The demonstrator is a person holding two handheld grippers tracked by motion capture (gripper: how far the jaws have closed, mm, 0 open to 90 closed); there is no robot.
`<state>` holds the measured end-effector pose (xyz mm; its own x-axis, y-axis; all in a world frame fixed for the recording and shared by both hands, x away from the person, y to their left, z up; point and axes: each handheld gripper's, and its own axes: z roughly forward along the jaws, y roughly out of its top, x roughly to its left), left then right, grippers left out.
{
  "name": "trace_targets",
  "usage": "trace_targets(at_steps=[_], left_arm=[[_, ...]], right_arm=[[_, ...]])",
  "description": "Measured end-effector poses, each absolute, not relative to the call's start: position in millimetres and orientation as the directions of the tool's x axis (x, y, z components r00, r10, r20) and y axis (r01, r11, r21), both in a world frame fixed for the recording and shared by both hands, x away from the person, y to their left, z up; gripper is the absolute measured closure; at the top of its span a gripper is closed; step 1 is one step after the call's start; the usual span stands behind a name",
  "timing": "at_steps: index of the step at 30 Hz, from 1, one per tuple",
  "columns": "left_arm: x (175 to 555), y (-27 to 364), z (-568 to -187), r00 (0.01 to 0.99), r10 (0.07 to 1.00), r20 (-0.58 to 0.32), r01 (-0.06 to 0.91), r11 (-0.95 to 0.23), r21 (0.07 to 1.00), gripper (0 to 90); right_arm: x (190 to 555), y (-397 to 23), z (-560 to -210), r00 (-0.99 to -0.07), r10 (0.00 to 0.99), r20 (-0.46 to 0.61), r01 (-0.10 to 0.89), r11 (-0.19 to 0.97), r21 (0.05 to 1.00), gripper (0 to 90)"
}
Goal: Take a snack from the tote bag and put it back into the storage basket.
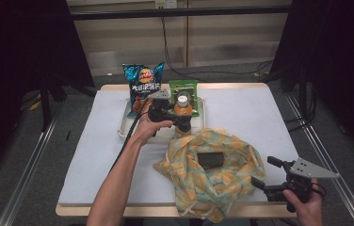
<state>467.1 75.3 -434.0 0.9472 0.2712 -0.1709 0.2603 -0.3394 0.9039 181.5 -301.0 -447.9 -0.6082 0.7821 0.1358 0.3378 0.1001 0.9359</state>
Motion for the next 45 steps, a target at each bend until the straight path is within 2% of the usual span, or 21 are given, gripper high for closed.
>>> trace_targets(at_steps=[9, 13, 17, 21, 23, 25, 26, 31, 36, 44, 45], left_arm=[[461.6, 78.7, -438.1, 0.944, 0.288, -0.163, 0.260, -0.340, 0.904, 29.1], [460.1, 78.2, -438.4, 0.918, 0.348, -0.190, 0.311, -0.335, 0.890, 17.0], [457.8, 76.1, -438.6, 0.903, 0.380, -0.198, 0.331, -0.323, 0.887, 13.0], [452.8, 71.6, -437.0, 0.894, 0.410, -0.183, 0.329, -0.322, 0.888, 13.0], [450.9, 69.7, -436.3, 0.891, 0.414, -0.185, 0.334, -0.323, 0.886, 16.1], [447.6, 68.1, -433.3, 0.899, 0.414, -0.142, 0.292, -0.325, 0.900, 28.3], [447.8, 66.7, -432.4, 0.899, 0.415, -0.138, 0.292, -0.334, 0.896, 29.4], [453.3, 65.5, -430.3, 0.915, 0.378, -0.140, 0.284, -0.357, 0.890, 29.7], [460.5, 62.9, -430.8, 0.945, 0.304, -0.122, 0.237, -0.375, 0.896, 29.8], [462.5, 67.7, -433.1, 0.927, 0.332, -0.173, 0.293, -0.358, 0.886, 29.0], [462.5, 67.7, -433.1, 0.927, 0.332, -0.173, 0.293, -0.358, 0.886, 24.0]], right_arm=[[182.1, -298.8, -448.1, -0.613, 0.779, 0.134, 0.338, 0.105, 0.935, 1.4], [182.3, -298.9, -448.6, -0.614, 0.777, 0.139, 0.341, 0.102, 0.935, 1.3], [182.1, -298.5, -448.3, -0.618, 0.774, 0.139, 0.342, 0.106, 0.934, 1.3], [182.6, -298.3, -448.7, -0.614, 0.777, 0.138, 0.343, 0.106, 0.933, 1.3], [182.6, -297.9, -448.7, -0.617, 0.775, 0.137, 0.342, 0.107, 0.934, 1.3], [182.4, -298.1, -448.7, -0.617, 0.775, 0.136, 0.341, 0.108, 0.934, 1.3], [182.5, -298.1, -448.8, -0.615, 0.777, 0.136, 0.342, 0.107, 0.934, 1.3], [182.2, -297.9, -448.7, -0.617, 0.776, 0.135, 0.341, 0.108, 0.934, 1.3], [182.4, -298.2, -448.8, -0.615, 0.776, 0.138, 0.342, 0.105, 0.934, 1.3], [182.3, -298.5, -449.0, -0.614, 0.777, 0.139, 0.343, 0.104, 0.933, 1.3], [182.3, -298.5, -449.0, -0.614, 0.777, 0.139, 0.343, 0.104, 0.933, 1.3]])
